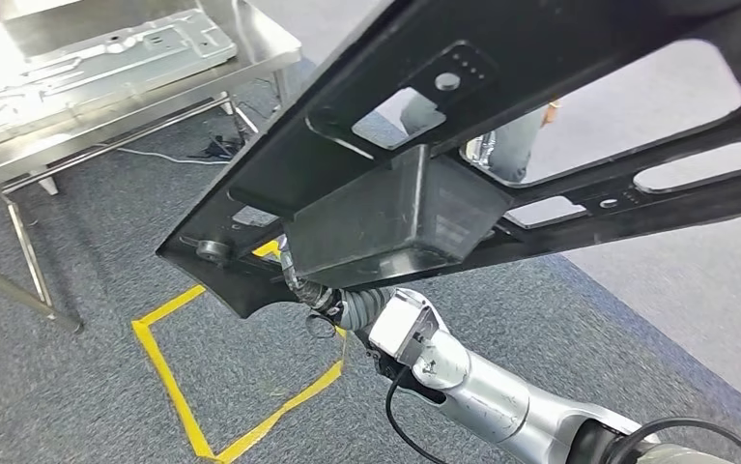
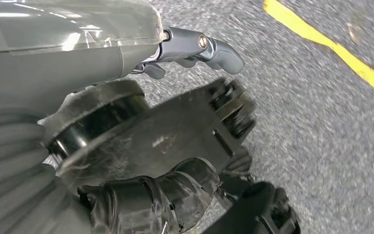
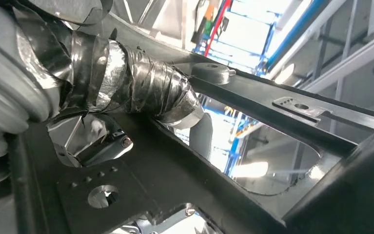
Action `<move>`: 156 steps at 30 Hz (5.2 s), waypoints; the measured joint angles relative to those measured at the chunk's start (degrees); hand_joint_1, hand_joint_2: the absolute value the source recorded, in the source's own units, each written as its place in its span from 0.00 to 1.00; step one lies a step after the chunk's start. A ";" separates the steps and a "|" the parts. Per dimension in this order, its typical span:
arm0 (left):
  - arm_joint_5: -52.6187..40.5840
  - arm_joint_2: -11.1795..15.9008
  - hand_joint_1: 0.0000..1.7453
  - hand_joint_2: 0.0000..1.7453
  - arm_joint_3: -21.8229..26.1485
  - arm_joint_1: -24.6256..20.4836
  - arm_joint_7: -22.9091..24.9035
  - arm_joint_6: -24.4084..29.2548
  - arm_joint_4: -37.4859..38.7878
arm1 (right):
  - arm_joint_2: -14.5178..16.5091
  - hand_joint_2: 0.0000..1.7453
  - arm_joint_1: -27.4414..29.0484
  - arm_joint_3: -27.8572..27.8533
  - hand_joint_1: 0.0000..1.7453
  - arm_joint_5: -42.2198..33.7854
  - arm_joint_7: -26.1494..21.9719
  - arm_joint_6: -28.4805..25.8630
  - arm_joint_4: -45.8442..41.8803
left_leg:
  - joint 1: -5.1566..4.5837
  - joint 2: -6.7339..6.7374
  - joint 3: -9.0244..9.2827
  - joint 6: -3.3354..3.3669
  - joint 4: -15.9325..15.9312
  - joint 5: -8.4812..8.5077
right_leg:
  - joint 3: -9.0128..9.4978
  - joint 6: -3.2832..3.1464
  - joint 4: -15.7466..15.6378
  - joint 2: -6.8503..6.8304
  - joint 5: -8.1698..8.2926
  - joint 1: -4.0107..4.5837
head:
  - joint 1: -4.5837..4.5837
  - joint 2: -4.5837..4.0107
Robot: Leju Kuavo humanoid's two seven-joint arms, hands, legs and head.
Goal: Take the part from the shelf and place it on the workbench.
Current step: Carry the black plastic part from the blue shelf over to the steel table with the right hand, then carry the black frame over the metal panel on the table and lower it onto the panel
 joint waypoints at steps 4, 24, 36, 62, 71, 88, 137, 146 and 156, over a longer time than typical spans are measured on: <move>0.59 0.02 0.00 1.00 0.00 -0.02 -0.22 -0.44 0.18 | 0.00 1.00 -0.17 0.00 1.00 -0.86 -0.78 0.66 0.00 | -0.53 0.98 5.67 0.62 -10.63 2.91 | 0.65 1.21 -0.10 -1.27 -0.78 0.22 | 0.09 0.00; 0.75 -0.54 0.00 1.00 0.00 -0.97 -0.80 -1.55 1.46 | -0.07 1.00 -0.52 -0.16 1.00 -1.52 -1.74 1.93 0.42 | -0.71 -1.18 6.31 0.59 -7.65 -0.80 | -1.94 0.00 0.51 3.68 1.05 0.03 | 0.25 0.00; 0.76 -0.61 0.00 1.00 0.00 -1.18 -0.88 -1.55 1.91 | -0.03 1.00 -0.71 -0.44 1.00 -2.33 -2.19 2.10 0.62 | -1.45 -0.22 5.62 1.94 -11.24 3.03 | 2.25 1.20 -0.13 3.24 -1.91 0.40 | 0.25 0.01; 0.80 -1.07 0.00 1.00 0.00 -1.09 -1.15 -1.50 2.46 | 0.02 1.00 -0.45 -0.69 1.00 -4.12 -2.93 2.96 1.15 | -0.98 -0.37 2.41 1.35 -4.07 -1.34 | 1.59 -0.71 0.62 3.72 -1.70 0.66 | 0.22 0.01; 0.81 -1.08 0.00 1.00 -0.01 -1.16 -1.27 -1.45 2.72 | 0.07 1.00 -0.52 -0.77 1.00 -4.22 -3.04 2.98 1.32 | -1.79 -0.67 7.34 3.72 -12.72 3.34 | -0.79 1.48 8.76 3.93 -4.19 0.42 | 0.28 0.01; 0.80 -1.33 0.00 1.00 0.00 -1.58 -1.41 -1.93 2.87 | 0.09 1.00 -0.51 -0.87 1.00 -4.28 -3.05 3.08 1.49 | -0.93 -0.43 3.79 0.35 3.06 -6.73 | -1.74 -0.43 1.10 3.74 0.47 0.15 | 0.25 0.01; 1.44 -1.92 0.00 1.00 0.00 -1.53 -1.74 -1.40 4.05 | 0.11 1.00 -0.69 -1.09 1.00 -3.96 -2.48 2.42 3.00 | -2.19 -3.28 8.70 4.04 -12.53 2.61 | -7.72 2.31 12.69 3.49 -2.99 0.25 | 0.28 0.00; 1.43 -1.93 0.00 1.00 0.00 -1.41 -1.70 -1.70 4.18 | 0.19 1.00 -1.04 -1.11 1.00 -4.67 -3.07 2.89 3.05 | -1.51 -4.42 6.75 1.59 -8.23 -0.27 | -2.57 0.37 1.39 6.82 0.95 -0.50 | 0.06 0.01; 1.42 -2.00 0.00 1.00 0.00 -1.73 -1.82 -2.24 4.22 | 0.21 1.00 -1.13 -1.13 1.00 -5.25 -3.32 3.03 3.02 | -1.73 -0.18 4.32 2.40 -9.10 4.89 | 1.83 0.26 0.31 4.01 -2.43 0.19 | -0.10 0.00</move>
